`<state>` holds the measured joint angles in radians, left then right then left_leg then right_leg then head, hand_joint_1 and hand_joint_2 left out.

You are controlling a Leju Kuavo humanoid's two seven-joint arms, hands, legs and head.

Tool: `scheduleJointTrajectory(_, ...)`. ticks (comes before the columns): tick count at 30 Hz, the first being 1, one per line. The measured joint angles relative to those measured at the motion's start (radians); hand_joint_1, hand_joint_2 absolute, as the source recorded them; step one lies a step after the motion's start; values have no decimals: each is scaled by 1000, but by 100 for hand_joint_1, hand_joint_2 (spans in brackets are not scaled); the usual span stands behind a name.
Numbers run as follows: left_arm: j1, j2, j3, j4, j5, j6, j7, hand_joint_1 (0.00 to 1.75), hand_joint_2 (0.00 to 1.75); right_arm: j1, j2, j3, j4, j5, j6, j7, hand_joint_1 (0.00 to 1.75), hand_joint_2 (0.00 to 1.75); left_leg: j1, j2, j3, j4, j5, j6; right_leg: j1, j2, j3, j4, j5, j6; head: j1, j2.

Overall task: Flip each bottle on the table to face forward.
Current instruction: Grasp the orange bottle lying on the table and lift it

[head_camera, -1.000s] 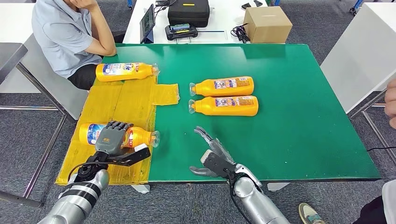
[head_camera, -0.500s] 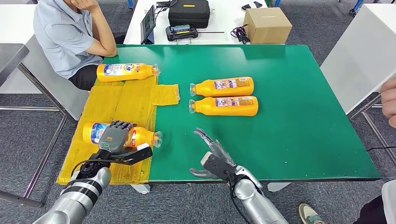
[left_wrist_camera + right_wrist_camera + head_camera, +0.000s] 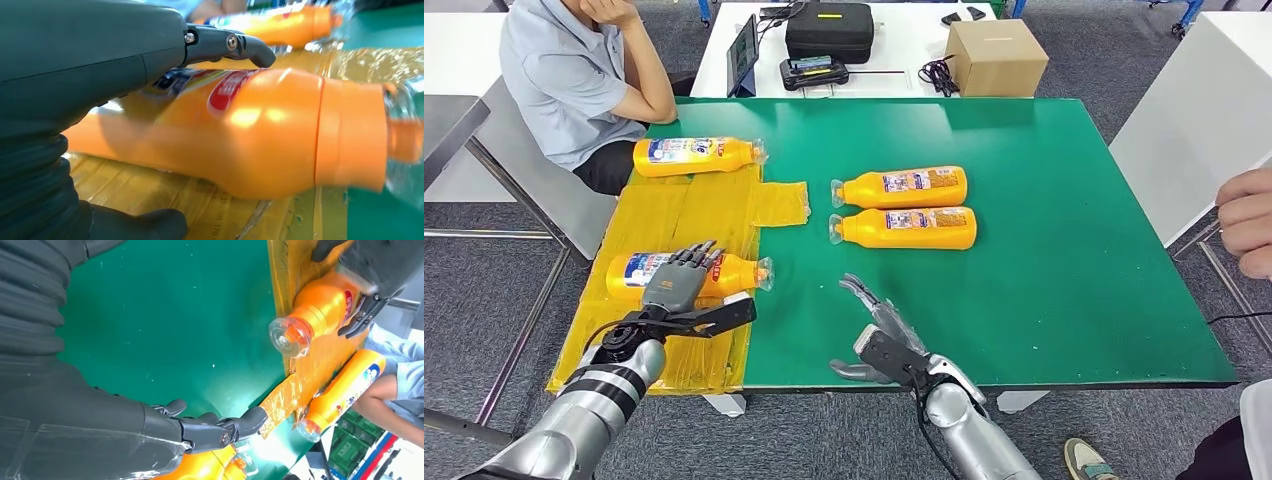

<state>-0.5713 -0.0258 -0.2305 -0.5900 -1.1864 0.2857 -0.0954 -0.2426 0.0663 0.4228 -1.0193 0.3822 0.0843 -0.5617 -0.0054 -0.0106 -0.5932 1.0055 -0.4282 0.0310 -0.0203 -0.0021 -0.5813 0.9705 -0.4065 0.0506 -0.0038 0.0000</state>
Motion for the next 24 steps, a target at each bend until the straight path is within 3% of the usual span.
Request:
scheduleJointTrajectory(4,-23,-3,3,25,55,-36,7,0,175,0,6,-9,0,10,1,0,0,175,0,0,2,0,0,0,0,0,2,0,0,0,0,0)
scheduleJointTrajectory(12,-20,-6,-4,46,45,36,-14,0,175,1,9,-22,0,20,-2,0,0,175,0,0,2,0,0,0,0,0,2,0,0,0,0,0)
scheduleJointTrajectory(17,47,-21,-32,-32,57,146,-61,0,175,12,8,-25,0,32,-11,-4,0,175,0,0,2,0,0,0,0,0,1,0,0,0,0,0)
scheduleJointTrajectory(24,165,-41,-94,-218,13,288,-57,0,175,30,9,-26,0,41,-34,-10,0,175,0,1,-4,0,0,0,0,1,-5,0,0,0,0,0)
